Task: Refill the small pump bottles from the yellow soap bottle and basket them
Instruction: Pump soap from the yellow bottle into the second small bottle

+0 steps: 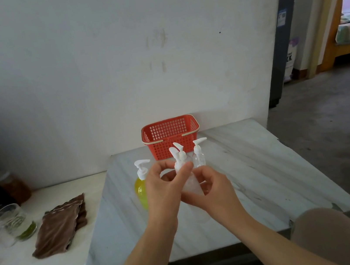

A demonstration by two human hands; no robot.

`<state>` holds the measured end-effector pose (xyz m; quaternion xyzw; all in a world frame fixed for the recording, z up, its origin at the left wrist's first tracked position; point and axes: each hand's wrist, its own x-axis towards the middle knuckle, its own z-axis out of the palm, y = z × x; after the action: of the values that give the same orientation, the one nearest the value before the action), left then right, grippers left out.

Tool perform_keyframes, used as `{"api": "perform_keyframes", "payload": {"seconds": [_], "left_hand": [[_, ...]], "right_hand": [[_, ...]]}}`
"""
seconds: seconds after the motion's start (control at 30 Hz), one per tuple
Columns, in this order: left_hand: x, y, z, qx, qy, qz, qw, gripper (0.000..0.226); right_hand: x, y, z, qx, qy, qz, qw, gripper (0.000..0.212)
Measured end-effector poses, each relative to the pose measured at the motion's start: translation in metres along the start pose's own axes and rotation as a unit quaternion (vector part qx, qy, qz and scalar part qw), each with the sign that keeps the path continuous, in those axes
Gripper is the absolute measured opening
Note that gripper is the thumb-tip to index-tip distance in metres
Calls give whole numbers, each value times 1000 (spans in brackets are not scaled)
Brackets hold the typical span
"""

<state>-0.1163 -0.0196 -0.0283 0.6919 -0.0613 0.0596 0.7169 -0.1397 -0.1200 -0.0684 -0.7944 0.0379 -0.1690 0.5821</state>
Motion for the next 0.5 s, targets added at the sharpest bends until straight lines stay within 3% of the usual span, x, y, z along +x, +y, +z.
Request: {"api": "perform_keyframes", "payload": {"seconds": [0.23,0.37,0.5], "left_hand": [[1,-2,-5,11,-22,12,1000,10],[0,-1,-5,-8,-51,0,999,14],[-2,1,-2,-5,-23,5,1000,22]], "right_hand": [[2,5,-1,-3,12,-4,1000,42],[2,6,-2,-5,13,-3,1000,42],[0,2,-2,-7,9,1,1000,38]]}}
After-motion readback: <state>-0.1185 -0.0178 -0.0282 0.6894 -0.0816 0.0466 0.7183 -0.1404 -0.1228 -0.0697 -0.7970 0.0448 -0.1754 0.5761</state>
